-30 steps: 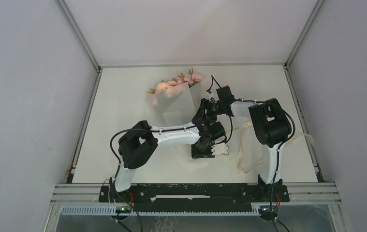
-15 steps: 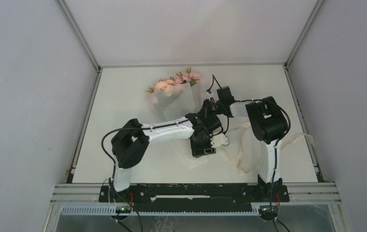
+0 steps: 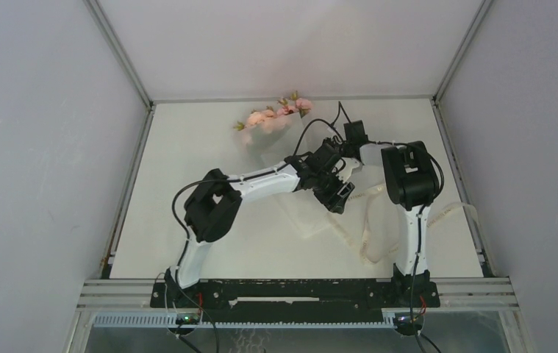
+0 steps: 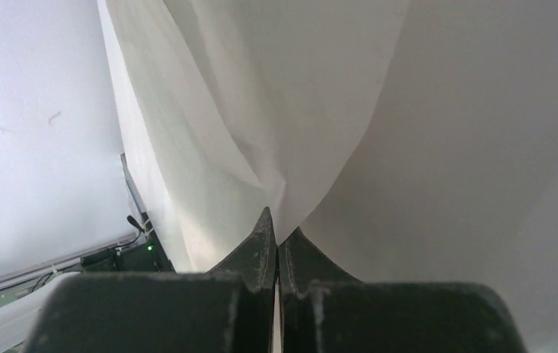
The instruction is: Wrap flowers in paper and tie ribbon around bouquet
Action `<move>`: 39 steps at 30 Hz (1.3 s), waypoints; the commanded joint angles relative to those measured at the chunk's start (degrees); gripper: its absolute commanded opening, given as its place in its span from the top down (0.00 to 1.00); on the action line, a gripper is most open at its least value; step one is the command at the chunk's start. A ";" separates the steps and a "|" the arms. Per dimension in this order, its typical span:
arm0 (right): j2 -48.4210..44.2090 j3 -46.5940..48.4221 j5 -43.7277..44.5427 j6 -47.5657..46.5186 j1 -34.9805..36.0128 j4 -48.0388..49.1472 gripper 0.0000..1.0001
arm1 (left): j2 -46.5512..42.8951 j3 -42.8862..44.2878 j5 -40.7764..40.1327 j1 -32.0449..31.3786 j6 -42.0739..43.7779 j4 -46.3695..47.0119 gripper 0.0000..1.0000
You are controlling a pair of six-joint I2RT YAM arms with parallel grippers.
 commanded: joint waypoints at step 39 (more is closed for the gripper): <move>-11.24 3.75 0.35 9.45 -3.66 -8.56 1.00 | -16.65 -27.06 0.76 -8.02 36.86 -38.47 1.00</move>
